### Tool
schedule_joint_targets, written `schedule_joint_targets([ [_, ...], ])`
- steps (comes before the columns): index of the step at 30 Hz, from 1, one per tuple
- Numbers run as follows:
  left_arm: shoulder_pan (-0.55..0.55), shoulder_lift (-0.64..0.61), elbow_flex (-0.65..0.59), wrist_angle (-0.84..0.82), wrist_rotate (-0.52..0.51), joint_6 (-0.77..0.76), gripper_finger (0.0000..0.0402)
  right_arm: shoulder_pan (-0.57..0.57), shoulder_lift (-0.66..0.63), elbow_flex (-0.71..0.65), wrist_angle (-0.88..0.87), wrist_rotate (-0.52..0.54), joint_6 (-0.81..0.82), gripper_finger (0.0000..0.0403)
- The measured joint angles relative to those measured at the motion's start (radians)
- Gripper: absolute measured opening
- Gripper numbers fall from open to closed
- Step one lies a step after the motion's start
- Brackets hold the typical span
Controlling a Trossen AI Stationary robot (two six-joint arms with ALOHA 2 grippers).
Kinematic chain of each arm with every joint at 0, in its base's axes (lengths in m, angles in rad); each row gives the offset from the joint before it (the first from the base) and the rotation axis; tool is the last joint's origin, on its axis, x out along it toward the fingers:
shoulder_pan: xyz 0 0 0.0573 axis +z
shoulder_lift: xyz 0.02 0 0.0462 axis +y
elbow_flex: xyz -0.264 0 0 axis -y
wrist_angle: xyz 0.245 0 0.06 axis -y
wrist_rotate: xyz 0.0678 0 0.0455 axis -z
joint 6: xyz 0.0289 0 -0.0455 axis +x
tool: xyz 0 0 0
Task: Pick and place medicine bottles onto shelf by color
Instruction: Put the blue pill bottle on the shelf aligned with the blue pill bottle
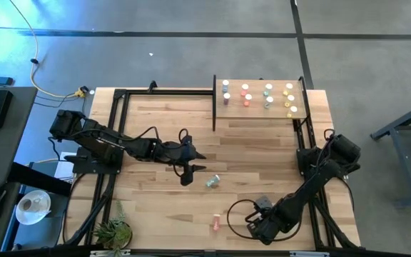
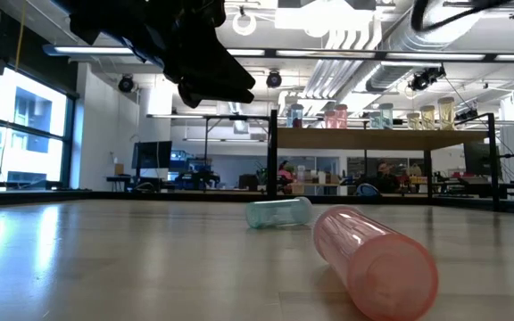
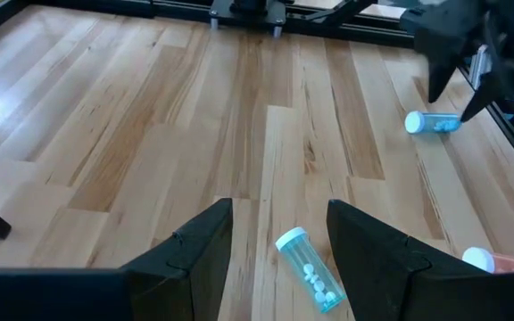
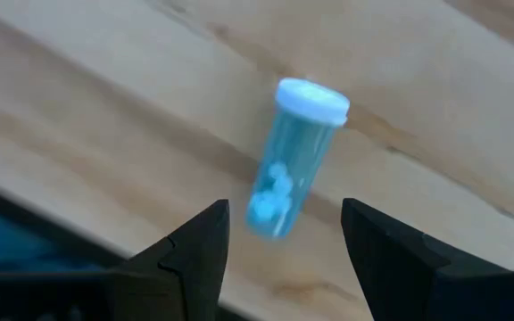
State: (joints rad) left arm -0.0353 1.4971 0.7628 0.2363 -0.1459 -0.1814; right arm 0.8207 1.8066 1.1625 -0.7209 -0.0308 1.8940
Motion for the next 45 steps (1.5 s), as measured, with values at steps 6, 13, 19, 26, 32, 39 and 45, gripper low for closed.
schedule_joint_targets([
  [6,0.0,0.0,0.0,0.0,0.0,0.0,0.0172,-0.009,0.048,0.0,0.016,-0.052,-0.033,0.0208],
  [13,0.0,0.0,0.0,0.0,0.0,0.0,0.0172,-0.009,0.049,0.0,0.013,-0.056,-0.035,0.0199],
  [19,0.0,0.0,0.0,-0.001,0.0,0.0,0.0172,-0.009,0.049,0.0,0.011,-0.031,-0.035,0.0137],
  [26,0.0,0.0,0.0,-0.009,0.001,0.0,0.0172,-0.017,0.047,0.001,0.007,-0.015,-0.082,0.0068],
  [32,0.0,0.0,0.0,-0.009,0.025,0.0,0.0172,-0.038,0.047,0.001,0.007,0.042,-0.169,0.0058],
  [39,0.015,0.0,0.0,-0.009,0.165,0.001,0.0172,-0.083,-0.005,0.001,0.011,0.204,-0.291,0.0062],
  [45,0.042,0.0,0.0,-0.01,0.296,0.025,0.0172,-0.127,-0.095,0.001,0.038,0.348,-0.449,0.0062],
])
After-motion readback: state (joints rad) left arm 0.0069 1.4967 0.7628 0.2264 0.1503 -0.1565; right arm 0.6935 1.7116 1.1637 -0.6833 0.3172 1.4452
